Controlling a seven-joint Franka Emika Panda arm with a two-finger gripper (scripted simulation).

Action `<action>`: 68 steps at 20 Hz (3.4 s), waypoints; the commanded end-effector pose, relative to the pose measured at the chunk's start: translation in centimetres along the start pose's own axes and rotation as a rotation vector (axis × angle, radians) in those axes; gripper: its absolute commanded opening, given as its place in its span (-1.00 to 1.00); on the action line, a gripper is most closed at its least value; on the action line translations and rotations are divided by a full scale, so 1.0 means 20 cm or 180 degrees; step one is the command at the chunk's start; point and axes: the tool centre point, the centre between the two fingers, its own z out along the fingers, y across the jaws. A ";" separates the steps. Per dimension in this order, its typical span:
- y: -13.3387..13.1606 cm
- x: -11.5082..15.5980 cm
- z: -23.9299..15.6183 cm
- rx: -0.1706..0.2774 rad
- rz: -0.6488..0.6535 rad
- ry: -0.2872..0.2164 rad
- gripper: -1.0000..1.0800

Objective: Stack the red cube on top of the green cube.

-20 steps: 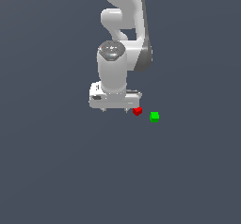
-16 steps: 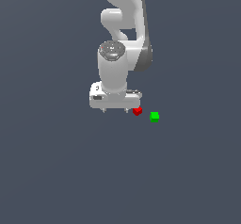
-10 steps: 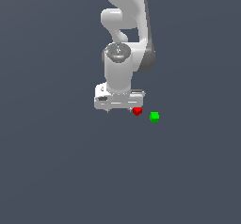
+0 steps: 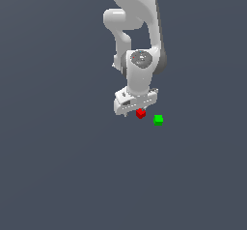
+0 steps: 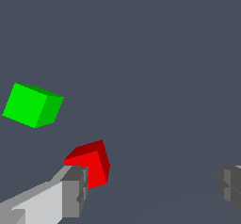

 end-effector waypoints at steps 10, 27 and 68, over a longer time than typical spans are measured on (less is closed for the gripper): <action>-0.29 -0.15 0.19 -0.0008 -0.0863 0.0046 0.92; -0.31 -0.17 0.28 -0.0012 -0.0919 0.0047 0.92; -0.30 -0.17 0.09 -0.0015 -0.0914 0.0045 -1.00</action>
